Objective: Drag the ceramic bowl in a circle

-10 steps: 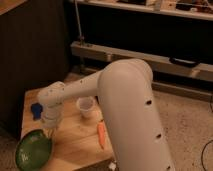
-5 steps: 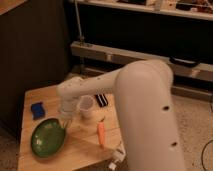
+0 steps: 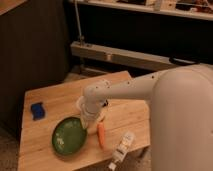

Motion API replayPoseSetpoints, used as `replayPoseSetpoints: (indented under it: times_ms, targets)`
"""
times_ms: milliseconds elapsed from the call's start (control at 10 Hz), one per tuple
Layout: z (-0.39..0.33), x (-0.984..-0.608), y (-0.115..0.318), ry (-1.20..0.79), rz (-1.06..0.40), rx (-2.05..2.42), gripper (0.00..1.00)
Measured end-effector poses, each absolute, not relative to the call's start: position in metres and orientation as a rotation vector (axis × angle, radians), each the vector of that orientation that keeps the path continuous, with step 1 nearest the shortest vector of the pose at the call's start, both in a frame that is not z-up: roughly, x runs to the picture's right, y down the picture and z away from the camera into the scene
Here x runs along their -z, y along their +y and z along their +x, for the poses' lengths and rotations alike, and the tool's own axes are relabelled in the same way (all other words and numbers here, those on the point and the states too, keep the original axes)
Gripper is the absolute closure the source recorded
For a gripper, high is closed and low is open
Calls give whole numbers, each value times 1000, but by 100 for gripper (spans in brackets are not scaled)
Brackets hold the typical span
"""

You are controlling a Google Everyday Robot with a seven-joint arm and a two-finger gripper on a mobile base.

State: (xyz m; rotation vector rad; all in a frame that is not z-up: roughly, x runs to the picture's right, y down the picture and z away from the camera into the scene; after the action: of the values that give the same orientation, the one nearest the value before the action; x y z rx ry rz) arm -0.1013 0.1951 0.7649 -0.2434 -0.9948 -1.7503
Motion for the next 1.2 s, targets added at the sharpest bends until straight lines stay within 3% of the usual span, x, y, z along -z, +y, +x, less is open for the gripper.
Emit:
replayPoseSetpoints:
  times_ms: [700,1200]
  targets:
    - [-176,-706,260,-1129,-207,1930,86]
    - [-253,-722,223,-1141,-176,1963,86]
